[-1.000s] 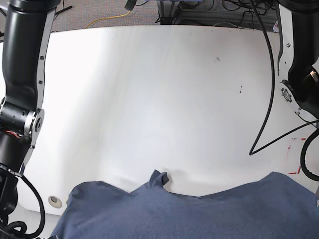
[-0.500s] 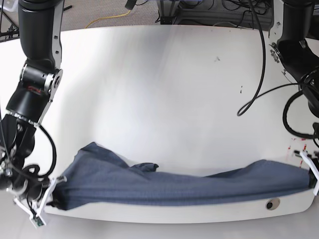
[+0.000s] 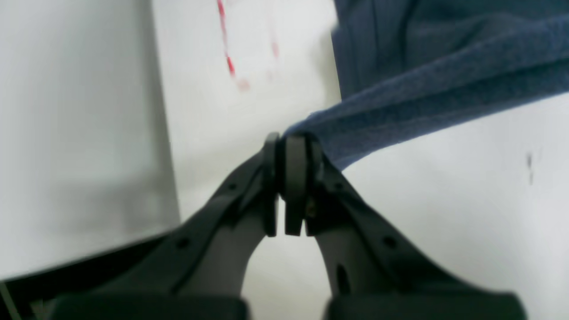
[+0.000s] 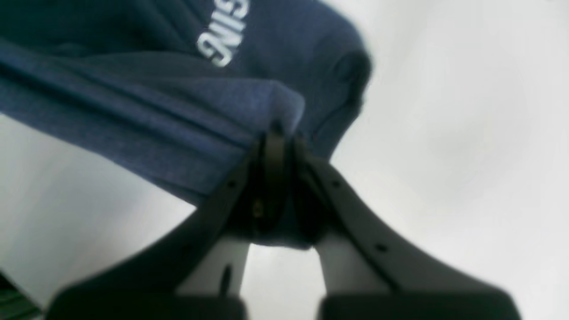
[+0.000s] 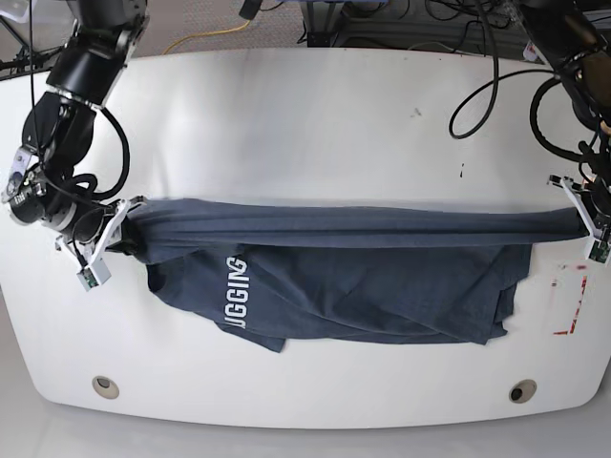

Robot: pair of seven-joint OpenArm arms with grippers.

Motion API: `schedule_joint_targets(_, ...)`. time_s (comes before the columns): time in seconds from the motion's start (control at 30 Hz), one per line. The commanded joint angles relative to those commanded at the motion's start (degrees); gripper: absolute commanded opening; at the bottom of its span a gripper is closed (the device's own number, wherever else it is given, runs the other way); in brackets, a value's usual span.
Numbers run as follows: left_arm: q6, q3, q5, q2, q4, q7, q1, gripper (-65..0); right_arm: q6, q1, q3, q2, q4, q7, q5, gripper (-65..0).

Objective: Fold the T-shirt properly
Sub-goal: 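Lay the shirt down flat and open both grippers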

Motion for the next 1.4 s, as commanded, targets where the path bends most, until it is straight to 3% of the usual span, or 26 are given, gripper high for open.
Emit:
schedule_joint_targets(0.13,0.0,-1.23,0.0,0.0,0.0,-0.88,4.92,-65.0,0.0,-6.15,1.93,0.0,0.0,0.0,5.45,-65.0)
schedule_joint_targets(0.33,0.0,-1.58,0.0,0.0,-0.09,-6.86,11.69,-65.0,0.0,-13.98,1.93,-0.18,0.0,0.0,10.55,-65.0)
schedule_joint_targets(0.53,0.0,-1.85,-0.09,0.0,-0.18,-7.21,14.86,-65.0,0.0,-20.22,1.76,-0.26,0.0,0.0,14.77,-65.0)
schedule_joint_targets(0.6,0.0,-2.37,-0.18,0.0,-0.26,-7.21,15.91,-65.0,0.0,-21.8,1.76,-0.26,0.0,0.0,15.91,-61.0)
schedule_joint_targets(0.8,0.0,-2.73,-0.18,0.0,-0.44,-7.21,18.99,-64.4,0.0,-25.23,1.76,-0.26,0.0,0.0,16.88,-34.4)
schedule_joint_targets(0.93,0.0,-2.73,-0.18,0.0,-0.53,-7.12,20.57,-44.6,0.0,-25.76,2.02,-0.26,0.09,0.0,16.97,-24.4)
schedule_joint_targets(1.03,0.0,-2.46,-0.18,0.09,-1.58,-7.12,21.27,-30.7,0.0,-26.46,1.85,-0.18,0.18,-0.09,16.97,-22.7)
schedule_joint_targets(1.1,0.0,-1.85,-0.18,-0.18,-3.25,-7.12,21.1,-29.0,0.0,-26.55,1.93,-0.18,0.79,-1.14,16.97,-22.7)
schedule_joint_targets(1.27,0.0,-4.4,-0.44,-0.35,-6.24,-7.12,20.84,-33.1,0.0,-28.31,2.2,-0.35,7.03,-2.64,16.97,-22.7)
schedule_joint_targets(1.4,0.0,-7.65,-3.6,-0.26,-6.68,-7.21,18.11,-33.2,0.0,-28.13,1.85,-0.44,9.49,-2.64,16.88,-22.7)
